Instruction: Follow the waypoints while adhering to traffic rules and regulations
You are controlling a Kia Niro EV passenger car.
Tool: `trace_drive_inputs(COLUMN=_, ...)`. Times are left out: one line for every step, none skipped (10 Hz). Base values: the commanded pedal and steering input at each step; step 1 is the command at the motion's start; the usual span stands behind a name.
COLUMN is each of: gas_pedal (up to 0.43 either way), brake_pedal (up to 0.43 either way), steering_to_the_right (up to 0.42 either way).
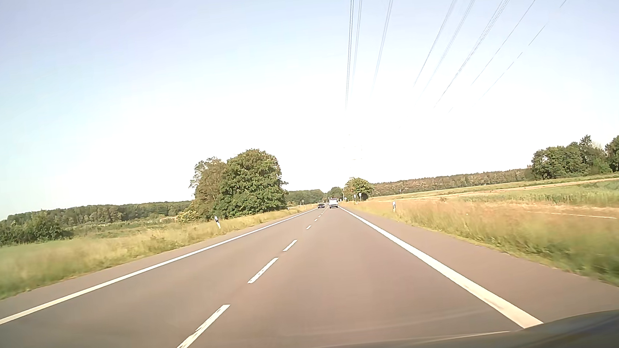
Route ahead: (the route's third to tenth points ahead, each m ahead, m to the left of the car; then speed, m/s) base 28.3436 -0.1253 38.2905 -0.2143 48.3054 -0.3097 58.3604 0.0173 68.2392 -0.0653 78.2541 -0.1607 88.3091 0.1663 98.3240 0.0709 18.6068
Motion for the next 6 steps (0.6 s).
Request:
trace_drive_inputs(gas_pedal=0.169, brake_pedal=0.03, steering_to_the_right=0.0)
trace_drive_inputs(gas_pedal=0.169, brake_pedal=0.03, steering_to_the_right=0.0)
trace_drive_inputs(gas_pedal=0.169, brake_pedal=0.03, steering_to_the_right=0.0)
trace_drive_inputs(gas_pedal=0.169, brake_pedal=0.03, steering_to_the_right=0.0)
trace_drive_inputs(gas_pedal=0.169, brake_pedal=0.03, steering_to_the_right=0.0)
trace_drive_inputs(gas_pedal=0.169, brake_pedal=0.024, steering_to_the_right=0.0)
